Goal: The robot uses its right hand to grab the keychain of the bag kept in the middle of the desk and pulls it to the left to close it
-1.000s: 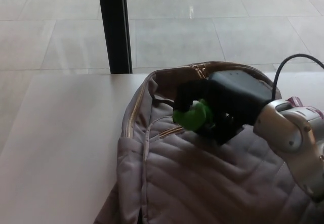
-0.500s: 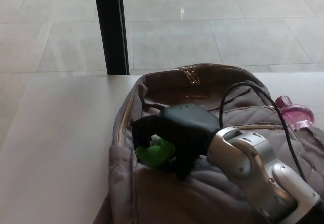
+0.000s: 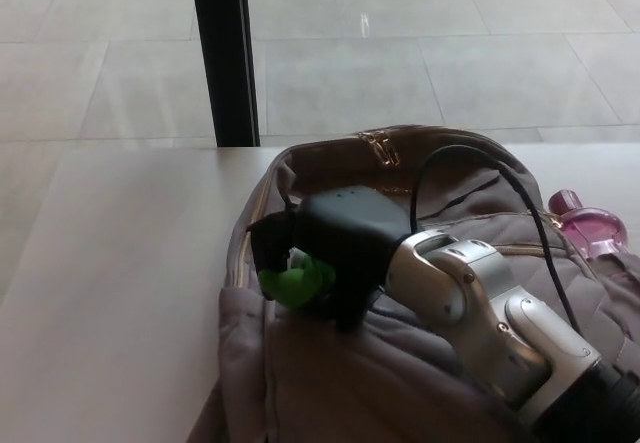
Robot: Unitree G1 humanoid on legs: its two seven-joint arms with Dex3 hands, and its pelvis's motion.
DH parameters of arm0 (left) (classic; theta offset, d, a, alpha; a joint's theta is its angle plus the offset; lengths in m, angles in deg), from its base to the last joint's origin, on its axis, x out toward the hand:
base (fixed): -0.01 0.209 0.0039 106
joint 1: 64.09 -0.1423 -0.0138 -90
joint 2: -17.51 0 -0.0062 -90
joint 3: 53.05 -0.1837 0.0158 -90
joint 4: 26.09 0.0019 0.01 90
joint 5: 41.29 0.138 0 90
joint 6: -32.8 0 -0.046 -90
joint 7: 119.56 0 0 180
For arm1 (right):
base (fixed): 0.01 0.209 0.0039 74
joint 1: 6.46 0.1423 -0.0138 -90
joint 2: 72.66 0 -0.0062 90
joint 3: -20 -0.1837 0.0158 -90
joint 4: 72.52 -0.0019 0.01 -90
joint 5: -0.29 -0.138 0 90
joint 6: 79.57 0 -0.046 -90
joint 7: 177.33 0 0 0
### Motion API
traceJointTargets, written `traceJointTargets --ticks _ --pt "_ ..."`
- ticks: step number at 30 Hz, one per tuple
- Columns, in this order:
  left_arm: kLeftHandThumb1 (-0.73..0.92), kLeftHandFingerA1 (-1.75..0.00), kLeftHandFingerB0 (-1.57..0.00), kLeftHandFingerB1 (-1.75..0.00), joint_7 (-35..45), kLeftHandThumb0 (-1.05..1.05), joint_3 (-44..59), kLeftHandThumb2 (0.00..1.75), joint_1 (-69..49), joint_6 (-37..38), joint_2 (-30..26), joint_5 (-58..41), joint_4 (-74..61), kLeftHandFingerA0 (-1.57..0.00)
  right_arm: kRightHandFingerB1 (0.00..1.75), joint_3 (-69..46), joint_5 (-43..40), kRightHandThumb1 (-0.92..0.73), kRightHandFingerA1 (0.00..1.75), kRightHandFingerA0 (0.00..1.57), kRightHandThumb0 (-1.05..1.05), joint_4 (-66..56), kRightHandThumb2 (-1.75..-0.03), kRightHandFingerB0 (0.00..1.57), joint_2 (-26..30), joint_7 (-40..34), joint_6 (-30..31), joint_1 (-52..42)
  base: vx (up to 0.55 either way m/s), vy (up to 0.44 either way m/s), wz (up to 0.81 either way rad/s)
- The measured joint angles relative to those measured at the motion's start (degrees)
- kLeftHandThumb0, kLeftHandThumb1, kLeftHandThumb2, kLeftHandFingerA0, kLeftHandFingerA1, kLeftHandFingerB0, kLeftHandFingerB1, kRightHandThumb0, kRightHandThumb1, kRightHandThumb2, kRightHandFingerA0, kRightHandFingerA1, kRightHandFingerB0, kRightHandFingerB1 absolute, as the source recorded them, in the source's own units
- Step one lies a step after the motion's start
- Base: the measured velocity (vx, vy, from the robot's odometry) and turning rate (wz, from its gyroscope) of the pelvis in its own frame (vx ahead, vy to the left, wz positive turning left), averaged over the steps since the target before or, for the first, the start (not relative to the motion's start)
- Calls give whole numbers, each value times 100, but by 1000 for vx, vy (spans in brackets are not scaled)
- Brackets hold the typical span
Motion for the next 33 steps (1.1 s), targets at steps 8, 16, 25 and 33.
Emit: traceJointTargets --ticks 8,16,25,33 --pt "92 -116 -39 -97 -14 -105 15 102 11 -2 2 -50 -4 -69 125 -16 94 -63 175 93 -35 251 -89 76 -251 -132 -73 244 0 0 0" --pt "92 -121 -32 -104 13 -105 62 100 38 -8 11 -149 -6 -58 143 145 152 -51 175 95 -33 590 -109 78 -881 -188 -84 636 0 0 0" --pt "92 -115 -35 -95 66 -105 43 100 24 -7 11 -171 4 -65 144 170 159 -48 175 95 -31 818 -111 82 -1207 -200 -80 862 0 0 0" --pt "92 -119 -32 -102 91 -105 38 99 -6 -6 11 -177 5 -59 115 220 184 -59 173 84 -35 1197 -96 66 -1355 -348 -46 862 0 0 0"
